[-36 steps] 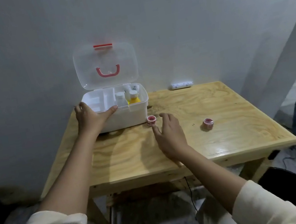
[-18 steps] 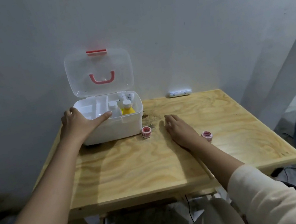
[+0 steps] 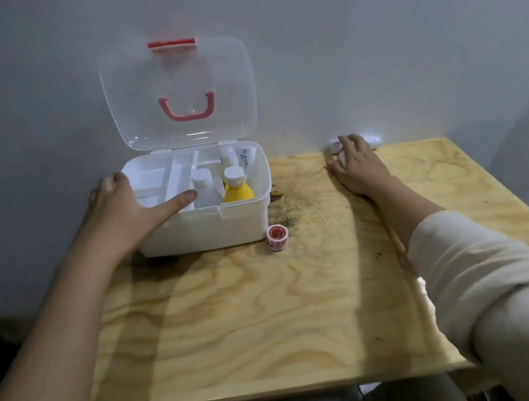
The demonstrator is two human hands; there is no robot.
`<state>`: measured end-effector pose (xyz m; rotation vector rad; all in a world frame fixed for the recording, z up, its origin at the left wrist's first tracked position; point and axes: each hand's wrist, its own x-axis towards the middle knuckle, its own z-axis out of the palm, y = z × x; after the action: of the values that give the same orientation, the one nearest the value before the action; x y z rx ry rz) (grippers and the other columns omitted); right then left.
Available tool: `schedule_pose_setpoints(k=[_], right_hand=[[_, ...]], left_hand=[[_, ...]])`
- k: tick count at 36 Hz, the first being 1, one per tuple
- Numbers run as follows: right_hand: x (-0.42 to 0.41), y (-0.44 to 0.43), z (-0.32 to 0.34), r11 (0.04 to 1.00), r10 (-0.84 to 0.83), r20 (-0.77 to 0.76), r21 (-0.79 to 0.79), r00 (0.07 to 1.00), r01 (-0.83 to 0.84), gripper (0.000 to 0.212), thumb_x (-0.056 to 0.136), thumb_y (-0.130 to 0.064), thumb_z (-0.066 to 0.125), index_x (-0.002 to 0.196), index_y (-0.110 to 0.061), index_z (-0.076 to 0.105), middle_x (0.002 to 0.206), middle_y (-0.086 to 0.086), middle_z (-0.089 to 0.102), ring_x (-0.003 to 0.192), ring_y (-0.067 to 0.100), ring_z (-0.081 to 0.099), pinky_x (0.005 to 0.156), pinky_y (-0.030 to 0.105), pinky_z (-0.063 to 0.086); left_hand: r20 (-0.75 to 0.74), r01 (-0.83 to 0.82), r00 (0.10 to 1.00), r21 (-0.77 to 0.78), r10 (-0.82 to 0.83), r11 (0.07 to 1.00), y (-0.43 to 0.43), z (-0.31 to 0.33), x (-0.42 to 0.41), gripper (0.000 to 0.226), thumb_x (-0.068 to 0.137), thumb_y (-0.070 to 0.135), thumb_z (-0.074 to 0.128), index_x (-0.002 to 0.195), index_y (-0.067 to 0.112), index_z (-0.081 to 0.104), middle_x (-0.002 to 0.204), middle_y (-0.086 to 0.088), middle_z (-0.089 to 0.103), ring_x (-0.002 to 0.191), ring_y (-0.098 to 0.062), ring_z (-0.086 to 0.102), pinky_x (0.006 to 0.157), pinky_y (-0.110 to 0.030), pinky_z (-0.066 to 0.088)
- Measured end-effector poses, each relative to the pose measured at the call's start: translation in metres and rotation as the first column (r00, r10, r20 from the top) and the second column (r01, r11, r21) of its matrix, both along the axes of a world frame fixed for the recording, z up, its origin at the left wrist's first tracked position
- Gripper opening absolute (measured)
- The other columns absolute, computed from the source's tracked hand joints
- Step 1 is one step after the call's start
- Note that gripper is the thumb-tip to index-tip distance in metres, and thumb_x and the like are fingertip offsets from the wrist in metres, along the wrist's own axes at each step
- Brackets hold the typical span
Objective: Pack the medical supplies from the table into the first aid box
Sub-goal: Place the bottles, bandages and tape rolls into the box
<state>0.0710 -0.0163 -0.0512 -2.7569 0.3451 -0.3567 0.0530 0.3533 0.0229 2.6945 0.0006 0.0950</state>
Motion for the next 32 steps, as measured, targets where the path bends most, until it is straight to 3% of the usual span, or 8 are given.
schedule_pose_setpoints(k=[5, 8, 10, 13, 16, 19, 23, 32], right_hand=[[0.008, -0.003, 0.0, 0.999, -0.051, 0.014, -0.002, 0.999, 0.051, 0.051, 0.092, -0.033, 0.045, 0.135, -0.008, 0.035, 0.136, 0.019, 0.036, 0.129, 0.036, 0.032, 0.108, 0.042, 0.029], [0.007, -0.001, 0.0, 0.983, -0.122, 0.016, -0.134, 0.992, 0.123, 0.05, 0.092, -0.038, 0.042, 0.128, -0.004, 0.043, 0.132, 0.018, 0.04, 0.126, 0.035, 0.034, 0.104, 0.044, 0.031], [0.004, 0.002, 0.001, 0.961, -0.162, 0.043, -0.219, 0.986, 0.168, 0.056, 0.09, -0.043, 0.027, 0.12, -0.001, 0.048, 0.127, 0.019, 0.046, 0.12, 0.035, 0.04, 0.1, 0.045, 0.032], [0.0, 0.006, 0.0, 0.954, -0.185, 0.066, -0.226, 0.98, 0.196, 0.074, 0.085, -0.045, 0.003, 0.114, 0.003, 0.052, 0.122, 0.022, 0.049, 0.116, 0.037, 0.043, 0.102, 0.048, 0.029], [-0.004, 0.007, -0.001, 0.969, -0.193, 0.011, -0.158, 0.981, 0.192, 0.052, 0.097, -0.039, 0.021, 0.12, 0.0, 0.047, 0.13, 0.022, 0.043, 0.126, 0.038, 0.036, 0.112, 0.054, 0.016], [-0.012, 0.008, -0.001, 0.98, -0.174, 0.007, -0.099, 0.985, 0.174, 0.052, 0.095, -0.042, 0.027, 0.118, 0.001, 0.047, 0.124, 0.026, 0.048, 0.118, 0.041, 0.042, 0.108, 0.05, 0.025], [-0.028, 0.018, 0.002, 0.971, -0.161, -0.044, -0.185, 0.986, 0.15, 0.051, 0.095, -0.043, 0.033, 0.123, -0.001, 0.043, 0.122, 0.025, 0.049, 0.113, 0.04, 0.043, 0.095, 0.045, 0.036], [-0.046, 0.052, 0.006, 0.991, -0.06, -0.136, -0.124, 0.989, 0.043, 0.05, 0.096, -0.04, 0.037, 0.133, -0.007, 0.036, 0.131, 0.018, 0.041, 0.121, 0.036, 0.036, 0.098, 0.045, 0.035]], left_hand=[[0.003, 0.009, 1.0, 0.002, -0.009, 1.0, 0.0, 0.0, 0.0, 0.122, 0.061, 0.084, 0.053, 0.154, 0.009, 0.024, 0.156, -0.01, 0.03, 0.145, -0.027, 0.025, 0.111, -0.046, 0.031], [0.01, 0.012, 1.0, 0.002, -0.012, 1.0, 0.0, 0.0, 0.001, 0.12, 0.064, 0.083, 0.055, 0.154, 0.009, 0.024, 0.156, -0.009, 0.029, 0.144, -0.027, 0.024, 0.111, -0.046, 0.031], [0.01, 0.014, 1.0, -0.01, -0.014, 1.0, 0.0, -0.001, 0.0, 0.12, 0.064, 0.082, 0.055, 0.154, 0.009, 0.023, 0.157, -0.01, 0.029, 0.145, -0.027, 0.024, 0.112, -0.046, 0.031], [0.01, 0.016, 1.0, -0.036, -0.016, 0.999, 0.001, -0.001, 0.0, 0.121, 0.065, 0.081, 0.057, 0.155, 0.009, 0.022, 0.157, -0.01, 0.027, 0.146, -0.027, 0.023, 0.113, -0.046, 0.03], [0.018, 0.025, 1.0, -0.065, -0.024, 0.998, 0.002, -0.001, -0.001, 0.121, 0.066, 0.081, 0.058, 0.156, 0.009, 0.021, 0.158, -0.009, 0.026, 0.146, -0.026, 0.022, 0.113, -0.046, 0.03], [0.022, 0.037, 0.999, -0.097, -0.035, 0.995, 0.003, -0.002, -0.003, 0.12, 0.068, 0.08, 0.059, 0.156, 0.009, 0.02, 0.159, -0.008, 0.025, 0.147, -0.025, 0.022, 0.114, -0.046, 0.03], [0.021, 0.043, 0.999, -0.135, -0.04, 0.99, 0.005, -0.004, -0.004, 0.119, 0.068, 0.079, 0.06, 0.156, 0.009, 0.02, 0.159, -0.008, 0.025, 0.146, -0.026, 0.025, 0.113, -0.045, 0.032], [-0.007, 0.09, 0.996, -0.205, -0.093, 0.975, 0.006, -0.002, -0.009, 0.122, 0.067, 0.077, 0.063, 0.156, 0.008, 0.017, 0.161, -0.007, 0.019, 0.148, -0.023, 0.025, 0.114, -0.042, 0.031]])
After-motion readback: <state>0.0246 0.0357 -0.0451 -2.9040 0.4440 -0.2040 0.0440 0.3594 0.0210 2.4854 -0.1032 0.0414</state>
